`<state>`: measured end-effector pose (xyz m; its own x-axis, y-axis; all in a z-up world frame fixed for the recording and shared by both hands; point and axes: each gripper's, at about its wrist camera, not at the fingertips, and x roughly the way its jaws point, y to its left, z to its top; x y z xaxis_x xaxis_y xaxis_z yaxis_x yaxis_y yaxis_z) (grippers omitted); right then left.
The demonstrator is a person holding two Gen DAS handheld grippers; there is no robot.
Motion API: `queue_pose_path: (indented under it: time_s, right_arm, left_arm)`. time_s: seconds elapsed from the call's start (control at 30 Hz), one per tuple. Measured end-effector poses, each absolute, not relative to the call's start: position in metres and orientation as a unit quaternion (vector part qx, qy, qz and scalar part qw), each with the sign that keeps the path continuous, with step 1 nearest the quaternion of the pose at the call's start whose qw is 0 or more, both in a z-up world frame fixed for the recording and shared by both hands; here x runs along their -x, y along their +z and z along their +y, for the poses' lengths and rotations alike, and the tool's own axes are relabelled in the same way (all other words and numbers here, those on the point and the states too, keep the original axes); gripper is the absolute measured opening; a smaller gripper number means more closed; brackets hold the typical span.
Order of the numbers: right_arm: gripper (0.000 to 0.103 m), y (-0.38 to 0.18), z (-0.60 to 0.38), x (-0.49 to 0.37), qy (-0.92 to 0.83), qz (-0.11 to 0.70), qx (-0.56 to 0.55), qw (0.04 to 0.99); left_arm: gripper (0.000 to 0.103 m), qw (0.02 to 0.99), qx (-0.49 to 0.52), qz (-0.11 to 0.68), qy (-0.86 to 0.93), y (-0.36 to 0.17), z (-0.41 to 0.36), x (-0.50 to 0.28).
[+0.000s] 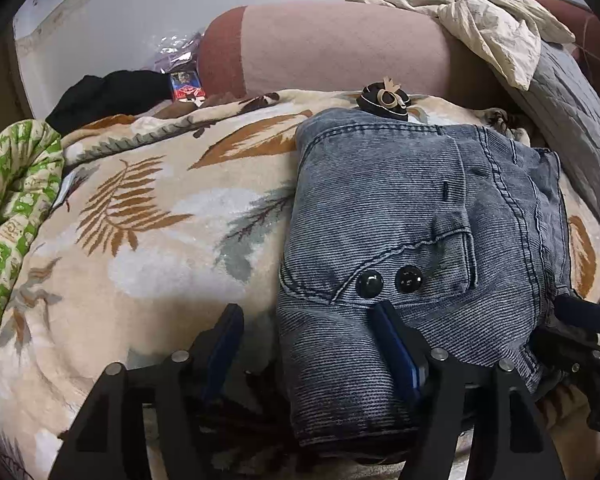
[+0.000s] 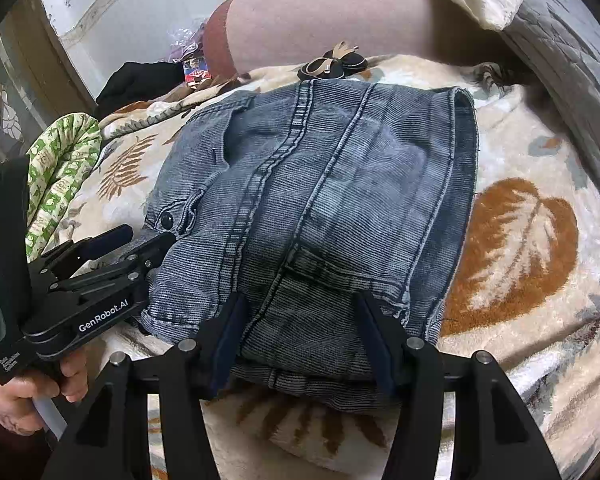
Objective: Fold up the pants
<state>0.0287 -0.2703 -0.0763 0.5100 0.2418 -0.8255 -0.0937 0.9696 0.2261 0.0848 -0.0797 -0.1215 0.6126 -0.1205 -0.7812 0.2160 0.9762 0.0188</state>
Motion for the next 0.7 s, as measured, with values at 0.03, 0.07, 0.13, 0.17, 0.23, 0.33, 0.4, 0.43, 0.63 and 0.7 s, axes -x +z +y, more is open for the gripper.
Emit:
queue_pose_path:
  time_s: [0.03, 0.07, 0.13, 0.17, 0.23, 0.33, 0.4, 0.43, 0.63, 0.7]
  right_arm:
    - [0.058, -0.076, -0.270, -0.028, 0.098, 0.484, -0.075, 0.867]
    - [0.058, -0.073, -0.271, -0.026, 0.099, 0.480, -0.074, 0.868]
    - [0.059, -0.068, -0.273, -0.023, 0.100, 0.480, -0.080, 0.868]
    - [0.059, -0.064, -0.275, -0.021, 0.100, 0.480, -0.088, 0.867]
    - [0.061, -0.055, -0.279, -0.016, 0.100, 0.470, -0.104, 0.871]
    - [0.063, -0.038, -0.282, -0.003, 0.094, 0.443, -0.112, 0.884]
    - [0.063, -0.026, -0.280, 0.008, 0.098, 0.422, -0.112, 0.894]
    - [0.063, -0.020, -0.278, 0.012, 0.098, 0.412, -0.110, 0.899]
    - [0.064, 0.010, -0.269, 0.042, 0.095, 0.358, -0.100, 0.924]
    - [0.064, 0.014, -0.267, 0.050, 0.090, 0.351, -0.089, 0.928]
  left_arm:
    - [0.072, 0.897, -0.050, 0.429, -0.094, -0.120, -0.078, -0.084]
    - [0.072, 0.898, -0.040, 0.428, -0.093, -0.116, -0.076, -0.083]
    - [0.072, 0.899, -0.031, 0.426, -0.091, -0.108, -0.073, -0.079]
    - [0.072, 0.903, -0.035, 0.419, -0.088, -0.101, -0.072, -0.075]
    - [0.072, 0.910, -0.051, 0.404, -0.081, -0.090, -0.071, -0.066]
    - [0.072, 0.919, -0.065, 0.381, -0.077, -0.072, -0.067, -0.049]
    - [0.072, 0.923, -0.064, 0.371, -0.075, -0.062, -0.061, -0.039]
    - [0.072, 0.926, -0.060, 0.365, -0.072, -0.055, -0.057, -0.033]
    - [0.072, 0.940, -0.058, 0.330, -0.059, -0.028, -0.041, -0.012]
    - [0.072, 0.943, -0.056, 0.323, -0.058, -0.022, -0.035, -0.007]
